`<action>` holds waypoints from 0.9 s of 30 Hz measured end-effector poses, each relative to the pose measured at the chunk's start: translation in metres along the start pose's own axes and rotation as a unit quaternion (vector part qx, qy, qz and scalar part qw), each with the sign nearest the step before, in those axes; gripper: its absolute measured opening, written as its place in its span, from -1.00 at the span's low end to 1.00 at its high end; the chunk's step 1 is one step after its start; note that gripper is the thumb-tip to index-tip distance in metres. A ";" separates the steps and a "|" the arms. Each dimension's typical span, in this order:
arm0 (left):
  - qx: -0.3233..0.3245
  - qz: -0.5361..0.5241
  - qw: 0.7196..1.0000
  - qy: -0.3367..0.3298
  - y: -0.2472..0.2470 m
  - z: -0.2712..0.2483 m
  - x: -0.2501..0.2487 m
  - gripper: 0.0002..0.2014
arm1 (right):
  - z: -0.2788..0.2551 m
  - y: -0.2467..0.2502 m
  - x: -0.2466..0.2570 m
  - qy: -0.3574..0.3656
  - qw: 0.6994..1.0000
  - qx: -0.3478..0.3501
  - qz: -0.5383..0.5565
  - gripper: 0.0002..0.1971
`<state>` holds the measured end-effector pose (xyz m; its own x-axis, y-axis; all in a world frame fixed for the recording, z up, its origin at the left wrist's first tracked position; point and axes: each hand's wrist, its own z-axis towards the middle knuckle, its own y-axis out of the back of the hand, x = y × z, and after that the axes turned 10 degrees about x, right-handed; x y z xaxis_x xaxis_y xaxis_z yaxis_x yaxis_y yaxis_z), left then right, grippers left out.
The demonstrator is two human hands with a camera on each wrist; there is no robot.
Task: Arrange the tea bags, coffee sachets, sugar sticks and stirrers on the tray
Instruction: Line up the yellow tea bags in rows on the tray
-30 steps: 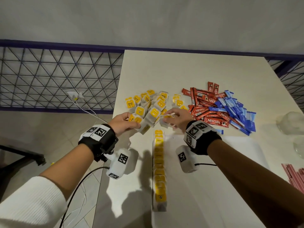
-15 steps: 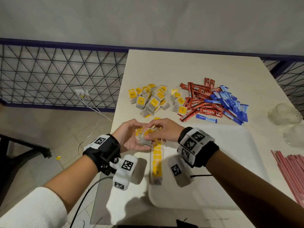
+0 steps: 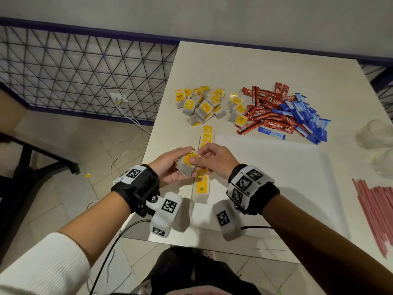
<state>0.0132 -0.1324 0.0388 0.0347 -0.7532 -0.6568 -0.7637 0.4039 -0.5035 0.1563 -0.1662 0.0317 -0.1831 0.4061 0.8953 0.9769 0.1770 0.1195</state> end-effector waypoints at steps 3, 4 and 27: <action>-0.020 -0.010 1.000 -0.001 -0.004 -0.005 0.006 -0.81 | -0.008 0.000 -0.003 0.020 1.000 0.016 0.004 -0.77; -0.037 -0.010 0.999 -0.008 -0.004 -0.007 0.010 -0.82 | -0.012 0.000 -0.004 0.017 0.999 0.026 0.012 -0.78; 0.015 0.214 0.959 0.187 -0.003 -0.033 0.066 -0.90 | -0.044 -0.002 -0.051 -0.104 0.984 0.076 -0.124 -0.76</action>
<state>-0.0030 -0.2009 0.0153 -0.5158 -0.6455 -0.5633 -0.6366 0.7288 -0.2523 0.1691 -0.2269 0.0047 -0.4482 0.5052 0.7375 0.8742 0.4201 0.2435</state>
